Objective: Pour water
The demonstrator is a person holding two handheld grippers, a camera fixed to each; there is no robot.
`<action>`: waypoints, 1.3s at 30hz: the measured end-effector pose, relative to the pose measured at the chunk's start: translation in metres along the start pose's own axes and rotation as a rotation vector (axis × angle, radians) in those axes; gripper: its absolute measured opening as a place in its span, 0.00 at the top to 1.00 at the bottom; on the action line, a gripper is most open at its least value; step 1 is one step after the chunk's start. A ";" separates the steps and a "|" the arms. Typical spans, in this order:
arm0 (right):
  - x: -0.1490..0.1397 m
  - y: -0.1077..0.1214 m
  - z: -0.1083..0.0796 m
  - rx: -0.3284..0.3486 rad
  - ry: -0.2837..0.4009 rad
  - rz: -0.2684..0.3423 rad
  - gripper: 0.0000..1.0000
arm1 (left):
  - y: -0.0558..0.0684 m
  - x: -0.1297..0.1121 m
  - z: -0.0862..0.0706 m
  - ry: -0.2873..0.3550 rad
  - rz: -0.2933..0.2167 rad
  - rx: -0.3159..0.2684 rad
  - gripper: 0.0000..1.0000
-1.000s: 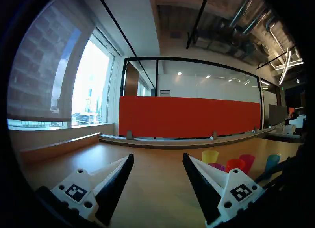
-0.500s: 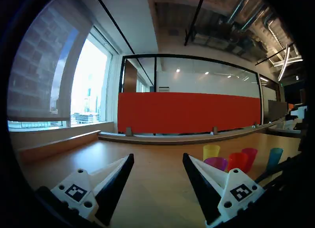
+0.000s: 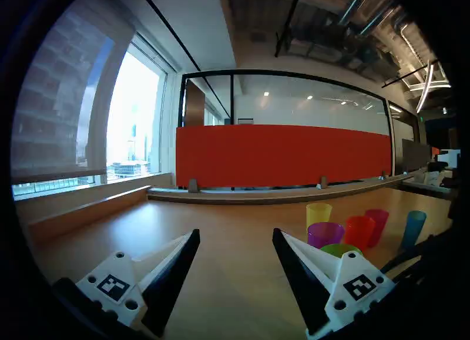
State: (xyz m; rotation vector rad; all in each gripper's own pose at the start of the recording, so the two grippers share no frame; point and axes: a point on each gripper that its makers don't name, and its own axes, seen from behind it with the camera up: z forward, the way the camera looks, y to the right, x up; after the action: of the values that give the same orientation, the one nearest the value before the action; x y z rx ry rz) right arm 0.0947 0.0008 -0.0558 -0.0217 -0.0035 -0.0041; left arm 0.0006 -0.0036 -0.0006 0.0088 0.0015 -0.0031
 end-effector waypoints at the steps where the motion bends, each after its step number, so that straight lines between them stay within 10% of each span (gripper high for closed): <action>1: 0.000 0.001 0.000 0.000 0.001 0.001 0.02 | 0.000 0.000 0.000 0.000 0.000 0.000 0.09; 39: -0.002 -0.006 0.023 0.019 0.099 -0.035 0.02 | 0.003 0.000 0.002 -0.002 0.003 -0.005 0.08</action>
State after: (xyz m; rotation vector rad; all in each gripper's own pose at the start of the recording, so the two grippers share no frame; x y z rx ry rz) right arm 0.0922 -0.0051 -0.0322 -0.0023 0.0949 -0.0404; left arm 0.0007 -0.0007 0.0010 0.0034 -0.0002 -0.0001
